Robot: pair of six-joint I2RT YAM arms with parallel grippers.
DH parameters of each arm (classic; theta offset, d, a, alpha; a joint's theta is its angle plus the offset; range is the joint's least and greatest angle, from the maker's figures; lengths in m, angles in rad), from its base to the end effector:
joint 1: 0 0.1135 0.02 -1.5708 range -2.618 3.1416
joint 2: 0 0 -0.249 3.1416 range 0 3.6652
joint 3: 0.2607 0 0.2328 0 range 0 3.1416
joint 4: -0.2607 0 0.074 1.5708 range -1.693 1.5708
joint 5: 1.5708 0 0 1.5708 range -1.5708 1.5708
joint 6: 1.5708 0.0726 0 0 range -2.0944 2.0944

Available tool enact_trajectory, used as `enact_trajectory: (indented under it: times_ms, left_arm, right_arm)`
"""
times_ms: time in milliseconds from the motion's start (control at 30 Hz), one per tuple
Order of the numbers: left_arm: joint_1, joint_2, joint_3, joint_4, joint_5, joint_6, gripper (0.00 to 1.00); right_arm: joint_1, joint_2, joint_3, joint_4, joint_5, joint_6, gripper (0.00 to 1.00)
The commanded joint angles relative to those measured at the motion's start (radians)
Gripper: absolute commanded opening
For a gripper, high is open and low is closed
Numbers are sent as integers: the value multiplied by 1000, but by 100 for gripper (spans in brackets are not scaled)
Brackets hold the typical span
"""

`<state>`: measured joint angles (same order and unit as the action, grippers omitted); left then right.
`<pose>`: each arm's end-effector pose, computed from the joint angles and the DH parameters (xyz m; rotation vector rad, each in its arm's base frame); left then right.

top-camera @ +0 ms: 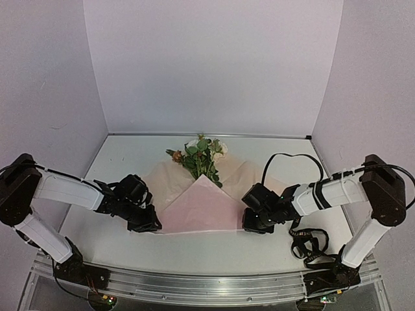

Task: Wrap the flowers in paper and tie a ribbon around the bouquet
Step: Press the fold line of the 1/4-folded wrapping paper.

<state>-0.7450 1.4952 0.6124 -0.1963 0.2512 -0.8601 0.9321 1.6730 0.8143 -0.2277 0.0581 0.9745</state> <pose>0.1778 -0.1885 0.0989 -0.0745 2.8780 -0.7717 0.1858 0.2432 0.1005 0.0786 2.7687 0.5113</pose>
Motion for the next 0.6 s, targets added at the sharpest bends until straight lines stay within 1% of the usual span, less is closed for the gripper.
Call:
enact_trajectory:
  times_ms: [0,100,233,467,533,567]
  left_arm:
    - [43,-51,-56,-117,-98,-39,19]
    - [65,-52,-82,-120,-90,-40,18]
    - [68,-38,-85,-124,-89,-37,17]
    - [73,-30,-88,-123,-85,-29,17]
    - [73,-31,-87,-121,-81,-26,17]
    - [73,-31,-86,-120,-78,-25,17]
  right_arm:
    - [2,-30,-31,-51,42,21,17]
    - [0,-52,-45,-51,44,43,17]
    - [-20,-113,-93,-50,53,85,19]
    - [-99,-246,-211,-50,65,149,25]
    - [-124,-269,-241,-47,59,161,30]
    - [-129,-279,-251,-42,57,160,34]
